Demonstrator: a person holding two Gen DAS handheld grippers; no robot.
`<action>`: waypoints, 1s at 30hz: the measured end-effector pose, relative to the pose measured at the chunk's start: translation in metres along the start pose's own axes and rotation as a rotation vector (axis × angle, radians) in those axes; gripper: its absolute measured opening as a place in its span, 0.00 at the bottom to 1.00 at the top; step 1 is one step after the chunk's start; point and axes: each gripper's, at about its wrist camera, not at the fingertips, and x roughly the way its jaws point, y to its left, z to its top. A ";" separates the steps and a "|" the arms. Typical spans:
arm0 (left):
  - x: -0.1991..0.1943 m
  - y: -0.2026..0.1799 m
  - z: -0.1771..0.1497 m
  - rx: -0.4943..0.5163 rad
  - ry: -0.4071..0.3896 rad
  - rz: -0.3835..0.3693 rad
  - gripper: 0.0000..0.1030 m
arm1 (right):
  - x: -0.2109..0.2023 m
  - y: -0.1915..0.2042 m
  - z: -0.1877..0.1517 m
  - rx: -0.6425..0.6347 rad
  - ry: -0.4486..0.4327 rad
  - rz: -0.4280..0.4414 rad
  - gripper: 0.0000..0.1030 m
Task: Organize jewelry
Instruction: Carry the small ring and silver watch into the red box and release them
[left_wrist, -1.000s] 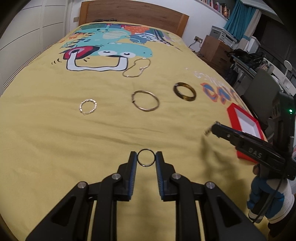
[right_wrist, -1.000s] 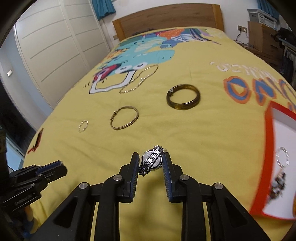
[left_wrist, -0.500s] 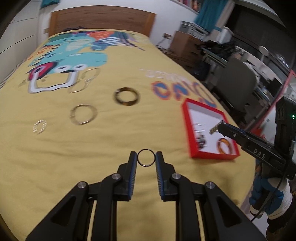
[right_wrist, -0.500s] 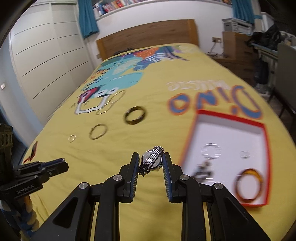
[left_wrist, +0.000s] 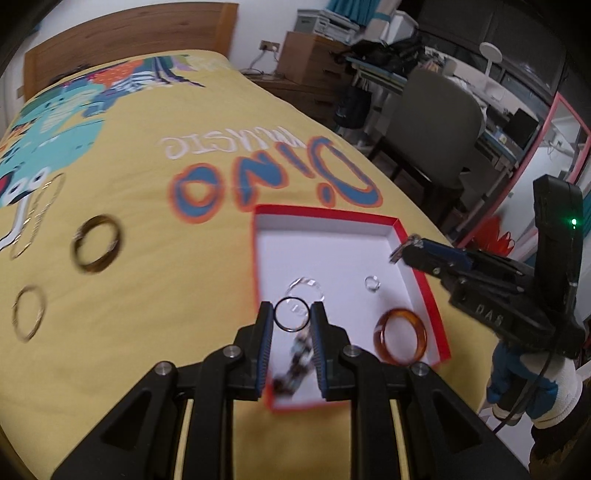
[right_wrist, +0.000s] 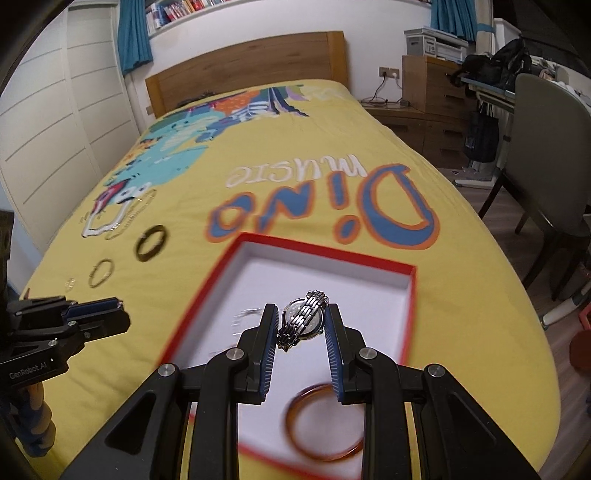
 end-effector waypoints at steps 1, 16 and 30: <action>0.010 -0.005 0.005 0.011 0.008 0.003 0.18 | 0.009 -0.007 0.002 -0.007 0.011 0.002 0.25; 0.119 -0.007 0.034 0.025 0.123 0.131 0.18 | 0.086 -0.044 0.011 -0.086 0.121 0.001 0.25; 0.120 -0.011 0.030 0.046 0.121 0.153 0.19 | 0.087 -0.040 0.003 -0.184 0.144 -0.042 0.28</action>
